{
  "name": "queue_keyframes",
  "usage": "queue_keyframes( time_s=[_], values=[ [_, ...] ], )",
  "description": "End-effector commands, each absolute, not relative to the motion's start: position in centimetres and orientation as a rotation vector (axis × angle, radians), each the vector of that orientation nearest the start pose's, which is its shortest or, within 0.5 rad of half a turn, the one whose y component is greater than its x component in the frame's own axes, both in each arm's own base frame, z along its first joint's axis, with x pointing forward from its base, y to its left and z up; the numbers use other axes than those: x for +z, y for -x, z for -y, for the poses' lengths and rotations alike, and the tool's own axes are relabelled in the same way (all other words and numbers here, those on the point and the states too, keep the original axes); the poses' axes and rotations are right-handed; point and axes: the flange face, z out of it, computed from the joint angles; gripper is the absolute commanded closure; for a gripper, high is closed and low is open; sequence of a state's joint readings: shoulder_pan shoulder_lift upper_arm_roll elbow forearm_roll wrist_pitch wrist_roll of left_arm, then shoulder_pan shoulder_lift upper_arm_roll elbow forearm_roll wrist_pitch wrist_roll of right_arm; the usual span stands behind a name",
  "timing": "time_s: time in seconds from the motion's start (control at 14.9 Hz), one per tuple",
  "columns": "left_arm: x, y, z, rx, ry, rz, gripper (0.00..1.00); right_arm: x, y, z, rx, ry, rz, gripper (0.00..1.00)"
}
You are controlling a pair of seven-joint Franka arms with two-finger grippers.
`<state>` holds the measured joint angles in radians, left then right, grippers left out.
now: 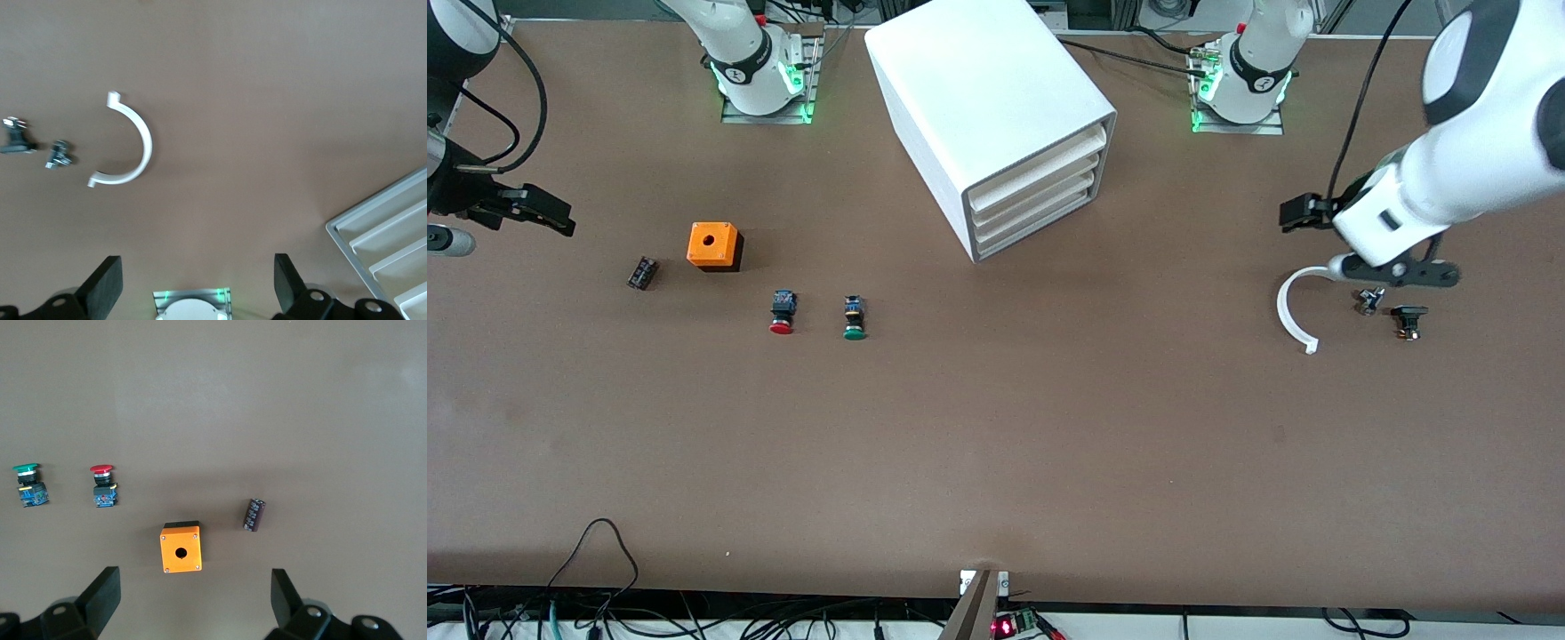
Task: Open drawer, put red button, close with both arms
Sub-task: 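Move the left gripper to the top drawer handle of the white cabinet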
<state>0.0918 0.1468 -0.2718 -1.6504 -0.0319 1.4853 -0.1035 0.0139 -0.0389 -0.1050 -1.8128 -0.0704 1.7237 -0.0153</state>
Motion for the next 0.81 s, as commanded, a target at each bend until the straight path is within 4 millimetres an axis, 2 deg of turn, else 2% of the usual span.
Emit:
queue_keyframes(
  time_s=[0.0,0.13,0.27,0.34,0.54,0.74],
  values=[
    [45.6,-56.8,12.5,0.691,3.228,-0.175,0.00,55.0,-53.7,5.8,0.083,3.178,-0.099,0.00],
    [39.5,-56.9,14.6,0.839,3.319,-0.136,0.00,55.1,-53.6,5.7,0.082,3.178,-0.096,0.00],
    [34.6,-55.5,16.4,0.916,3.419,-0.043,0.00,55.1,-53.6,5.8,0.085,3.178,-0.099,0.00],
    [32.6,-54.5,17.7,0.975,3.479,-0.061,0.00,55.0,-53.6,5.8,0.087,3.178,-0.099,0.00],
    [27.9,-51.3,20.0,1.117,3.646,-0.230,0.00,54.8,-53.5,5.7,0.111,3.177,-0.097,0.00],
    [24.9,-48.4,22.8,1.189,3.761,-0.278,0.00,54.7,-53.6,5.8,0.119,3.175,-0.102,0.00]
  ],
)
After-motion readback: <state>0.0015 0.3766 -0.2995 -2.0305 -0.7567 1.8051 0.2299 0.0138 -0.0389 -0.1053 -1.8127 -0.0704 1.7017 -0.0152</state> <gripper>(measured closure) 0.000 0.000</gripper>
